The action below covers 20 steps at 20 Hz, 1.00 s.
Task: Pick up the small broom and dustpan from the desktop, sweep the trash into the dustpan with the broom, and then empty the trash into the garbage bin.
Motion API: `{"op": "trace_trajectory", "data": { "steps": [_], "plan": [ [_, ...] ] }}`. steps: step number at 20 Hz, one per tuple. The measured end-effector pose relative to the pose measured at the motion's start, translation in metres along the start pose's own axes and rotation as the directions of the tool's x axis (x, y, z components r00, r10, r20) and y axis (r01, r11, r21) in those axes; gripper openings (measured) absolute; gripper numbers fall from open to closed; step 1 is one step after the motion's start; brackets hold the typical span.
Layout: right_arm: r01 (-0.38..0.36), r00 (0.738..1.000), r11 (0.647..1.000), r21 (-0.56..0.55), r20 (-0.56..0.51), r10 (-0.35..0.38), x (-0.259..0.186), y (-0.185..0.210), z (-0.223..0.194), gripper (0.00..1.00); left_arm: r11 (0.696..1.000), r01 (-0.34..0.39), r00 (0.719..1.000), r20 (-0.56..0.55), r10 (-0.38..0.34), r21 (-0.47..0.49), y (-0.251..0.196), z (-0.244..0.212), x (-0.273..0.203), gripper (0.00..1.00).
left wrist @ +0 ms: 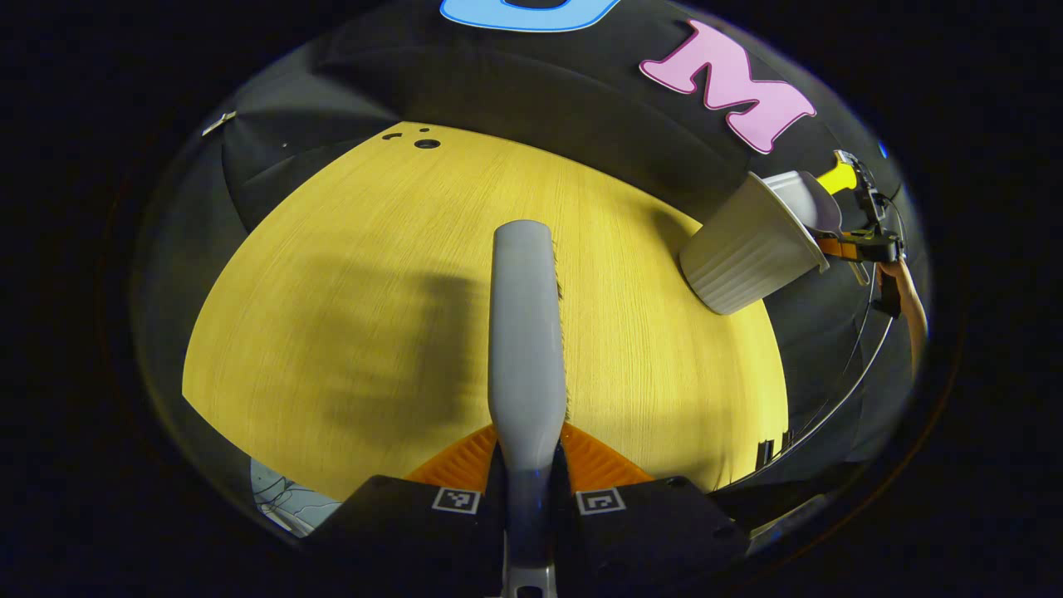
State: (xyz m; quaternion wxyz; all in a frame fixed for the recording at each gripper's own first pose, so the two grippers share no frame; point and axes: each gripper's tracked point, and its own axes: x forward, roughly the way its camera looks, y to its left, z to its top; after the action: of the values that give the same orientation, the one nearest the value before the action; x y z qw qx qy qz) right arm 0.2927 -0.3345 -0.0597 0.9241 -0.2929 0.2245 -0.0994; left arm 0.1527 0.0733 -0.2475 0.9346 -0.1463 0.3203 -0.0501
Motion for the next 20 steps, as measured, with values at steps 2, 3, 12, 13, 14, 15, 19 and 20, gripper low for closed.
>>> {"op": "trace_trajectory", "data": {
  "steps": [2, 3, 12, 13, 14, 15, 19, 20],
  "plan": [
    [-0.040, 0.999, 0.989, 0.143, 0.034, 0.036, -0.006, -0.013, 0.008, 0.37, 1.000, -0.010, 1.000, 0.004, 0.010, 0.000, 0.004, 0.001, -0.001, 0.28],
    [-0.059, 0.997, 0.978, 0.201, 0.058, 0.049, -0.009, -0.019, 0.014, 0.37, 1.000, -0.018, 1.000, 0.010, 0.018, 0.000, 0.007, 0.003, -0.002, 0.28],
    [-0.184, 0.964, 0.865, 0.466, 0.258, 0.066, -0.023, -0.028, 0.029, 0.37, 0.998, -0.051, 0.997, 0.064, 0.053, -0.026, 0.034, 0.007, -0.018, 0.28],
    [-0.188, 0.963, 0.860, 0.474, 0.260, 0.068, -0.022, -0.028, 0.027, 0.37, 0.998, -0.057, 0.996, 0.063, 0.058, -0.023, 0.039, 0.006, -0.021, 0.28],
    [-0.194, 0.963, 0.855, 0.481, 0.260, 0.072, -0.024, -0.024, 0.028, 0.37, 0.998, -0.066, 0.996, 0.065, 0.067, -0.014, 0.046, 0.005, -0.025, 0.28],
    [-0.203, 0.962, 0.847, 0.491, 0.264, 0.078, -0.023, -0.022, 0.029, 0.37, 0.997, -0.078, 0.995, 0.068, 0.078, -0.005, 0.051, 0.003, -0.026, 0.28],
    [-0.260, 0.951, 0.782, 0.567, 0.292, 0.104, -0.023, -0.023, 0.034, 0.37, 0.994, -0.104, 0.993, 0.061, 0.103, 0.016, 0.071, -0.005, -0.030, 0.28],
    [-0.277, 0.947, 0.762, 0.585, 0.302, 0.113, -0.023, -0.018, 0.033, 0.37, 0.994, -0.107, 0.993, 0.051, 0.106, 0.027, 0.075, -0.009, -0.031, 0.28]
  ]
}}
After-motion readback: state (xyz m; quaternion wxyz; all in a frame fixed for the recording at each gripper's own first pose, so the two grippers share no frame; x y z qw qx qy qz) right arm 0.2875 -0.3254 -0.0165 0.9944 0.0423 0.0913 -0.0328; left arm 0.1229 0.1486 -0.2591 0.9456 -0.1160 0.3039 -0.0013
